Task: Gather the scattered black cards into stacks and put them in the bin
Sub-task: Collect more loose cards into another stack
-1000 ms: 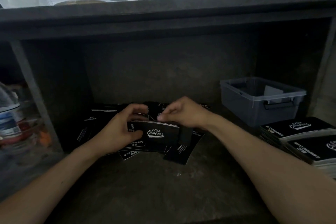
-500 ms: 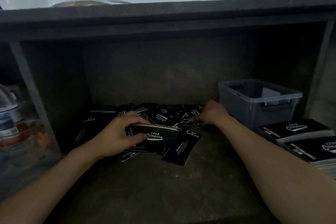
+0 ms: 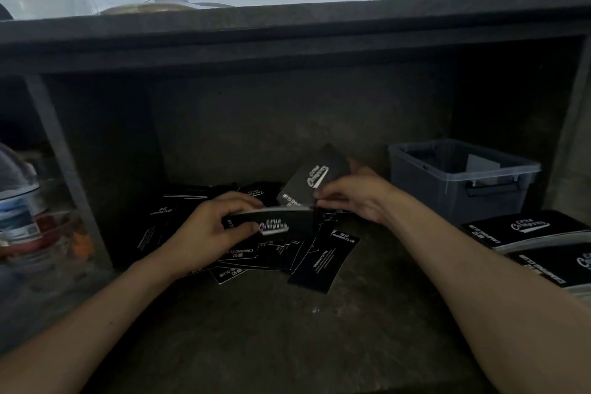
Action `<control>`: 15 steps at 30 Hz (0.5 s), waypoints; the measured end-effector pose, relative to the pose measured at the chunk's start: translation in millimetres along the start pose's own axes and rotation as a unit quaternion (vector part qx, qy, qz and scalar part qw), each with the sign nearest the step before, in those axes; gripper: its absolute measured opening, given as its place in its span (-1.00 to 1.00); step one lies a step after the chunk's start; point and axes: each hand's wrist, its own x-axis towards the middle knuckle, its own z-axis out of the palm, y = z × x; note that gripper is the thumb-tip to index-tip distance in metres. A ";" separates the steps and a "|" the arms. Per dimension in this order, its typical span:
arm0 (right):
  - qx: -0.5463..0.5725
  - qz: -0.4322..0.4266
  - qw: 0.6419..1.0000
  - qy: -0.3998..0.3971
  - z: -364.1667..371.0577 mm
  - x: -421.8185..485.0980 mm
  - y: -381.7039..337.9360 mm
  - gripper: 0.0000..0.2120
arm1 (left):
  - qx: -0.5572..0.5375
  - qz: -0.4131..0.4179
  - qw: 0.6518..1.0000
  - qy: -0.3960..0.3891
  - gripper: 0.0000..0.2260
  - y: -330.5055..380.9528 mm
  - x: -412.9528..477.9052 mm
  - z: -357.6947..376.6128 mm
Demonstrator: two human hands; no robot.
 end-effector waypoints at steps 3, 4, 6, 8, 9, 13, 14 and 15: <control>-0.016 0.038 0.994 -0.100 13.0 0.8 10.6 -0.73 | -0.031 -0.018 0.997 0.063 -0.73 1.3 3.3 -2.5; -0.016 0.053 0.989 -0.134 14.5 -0.2 10.9 -0.80 | -0.051 -0.024 0.995 0.081 -0.67 2.4 3.2 -3.2; -0.022 0.084 0.977 -0.195 13.3 -0.8 9.0 -0.75 | -0.093 -0.044 0.990 0.093 -0.59 4.7 2.8 -5.4; -0.051 0.081 0.980 -0.172 12.2 1.3 5.2 -0.67 | -0.094 -0.047 0.992 0.067 -0.57 7.5 1.4 -8.1; -0.088 0.048 0.987 -0.123 12.8 2.9 6.1 -0.69 | -0.077 -0.040 0.995 0.047 -0.60 8.6 0.2 -9.1; -0.368 -0.154 0.916 -0.045 13.3 4.9 21.9 -0.85 | 0.010 0.015 0.999 -0.031 -0.65 16.7 -6.3 -9.0; -0.452 -0.175 0.872 -0.066 12.0 6.9 28.3 -0.81 | 0.007 0.018 0.999 -0.037 -0.65 18.3 -7.3 -8.8; -0.523 -0.180 0.829 -0.078 11.6 8.2 33.6 -0.75 | 0.006 0.021 0.999 -0.036 -0.65 19.0 -7.6 -8.8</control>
